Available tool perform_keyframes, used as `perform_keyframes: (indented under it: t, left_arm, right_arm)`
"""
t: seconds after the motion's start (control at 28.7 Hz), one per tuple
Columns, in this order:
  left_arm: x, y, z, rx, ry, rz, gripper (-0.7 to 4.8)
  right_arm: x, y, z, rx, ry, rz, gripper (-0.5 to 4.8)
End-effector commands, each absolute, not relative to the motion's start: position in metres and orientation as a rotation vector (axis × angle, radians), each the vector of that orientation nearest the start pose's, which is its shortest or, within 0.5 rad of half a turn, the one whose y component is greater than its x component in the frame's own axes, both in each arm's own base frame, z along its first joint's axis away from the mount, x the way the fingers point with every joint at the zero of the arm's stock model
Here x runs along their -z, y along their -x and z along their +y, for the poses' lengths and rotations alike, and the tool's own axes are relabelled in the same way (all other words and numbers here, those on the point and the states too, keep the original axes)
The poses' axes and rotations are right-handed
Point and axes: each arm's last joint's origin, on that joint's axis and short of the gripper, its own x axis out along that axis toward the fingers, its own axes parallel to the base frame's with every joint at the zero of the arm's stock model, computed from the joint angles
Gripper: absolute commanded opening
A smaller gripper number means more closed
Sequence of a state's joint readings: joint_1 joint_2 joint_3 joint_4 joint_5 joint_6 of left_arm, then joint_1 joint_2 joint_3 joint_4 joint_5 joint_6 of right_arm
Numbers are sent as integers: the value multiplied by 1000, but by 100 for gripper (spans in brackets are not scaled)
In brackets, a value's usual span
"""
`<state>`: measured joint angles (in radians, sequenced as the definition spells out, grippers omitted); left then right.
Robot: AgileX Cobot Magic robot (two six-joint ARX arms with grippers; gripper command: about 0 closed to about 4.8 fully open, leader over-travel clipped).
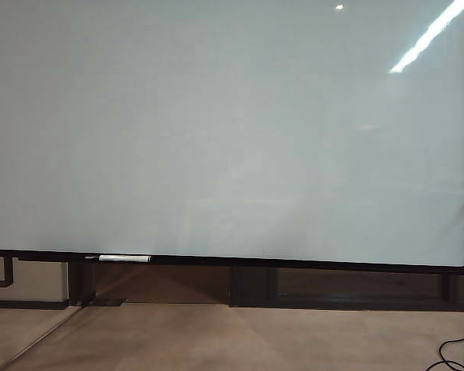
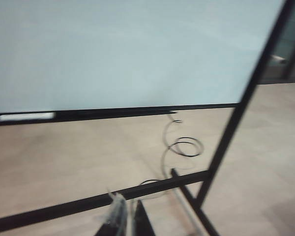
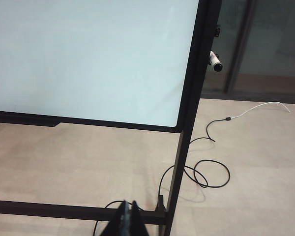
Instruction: Reach to the right to find the marker pen, pick it up, and write the number 10 on the whiteboard.
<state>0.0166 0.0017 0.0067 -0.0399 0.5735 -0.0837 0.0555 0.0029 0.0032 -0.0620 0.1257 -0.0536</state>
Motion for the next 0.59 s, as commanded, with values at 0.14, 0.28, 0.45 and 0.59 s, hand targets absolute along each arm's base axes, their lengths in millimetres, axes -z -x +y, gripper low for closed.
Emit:
perform_keyframes:
  t: [0.14,0.28,0.45,0.59]
  left_arm:
    - [-172,-91,-16,656,107,-26,25]
    - [-170,-91,-17,663,122,1,26]
    - [-169,-91,-17,683,140,22,27]
    - [-171,-91,-17,686,147,0,27]
  right_arm:
    - [-162,-97,5,-30,44,28,-1]
    - [-163,-97,6,-83,-7,26,-1]
    - [-163,-97,6,-74,-23,19,0]
    - [-166,-97,6,-76,-37,-8,1]
